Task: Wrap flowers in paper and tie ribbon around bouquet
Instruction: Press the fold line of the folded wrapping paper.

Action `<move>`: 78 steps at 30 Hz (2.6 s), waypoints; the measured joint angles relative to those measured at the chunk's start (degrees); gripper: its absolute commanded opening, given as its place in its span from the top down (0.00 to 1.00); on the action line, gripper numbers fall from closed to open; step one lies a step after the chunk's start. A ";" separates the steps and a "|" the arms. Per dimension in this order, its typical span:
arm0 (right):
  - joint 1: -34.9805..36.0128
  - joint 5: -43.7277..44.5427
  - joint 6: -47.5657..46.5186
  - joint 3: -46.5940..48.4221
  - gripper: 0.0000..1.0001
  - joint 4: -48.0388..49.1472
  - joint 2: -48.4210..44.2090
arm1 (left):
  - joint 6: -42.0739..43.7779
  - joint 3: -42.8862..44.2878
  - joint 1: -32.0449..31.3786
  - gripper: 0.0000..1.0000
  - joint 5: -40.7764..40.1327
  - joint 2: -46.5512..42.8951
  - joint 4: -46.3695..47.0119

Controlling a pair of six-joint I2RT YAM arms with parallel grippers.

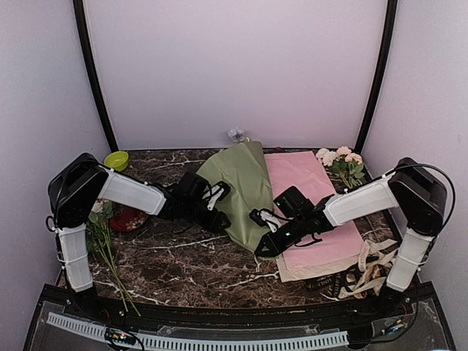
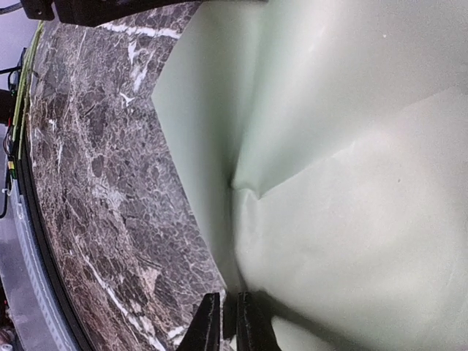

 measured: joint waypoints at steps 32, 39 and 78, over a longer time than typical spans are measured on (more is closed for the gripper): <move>-14.05 -6.32 15.85 -1.01 0.47 3.98 -0.61 | 0.98 0.22 0.74 0.45 -0.02 0.15 -0.17; -11.52 -11.98 18.23 0.90 0.48 7.82 2.78 | 0.96 0.22 0.74 0.45 -0.02 0.17 -0.17; 1.60 10.51 6.38 16.41 0.63 -6.82 -1.20 | 1.62 0.22 1.77 0.45 -1.14 0.20 -0.13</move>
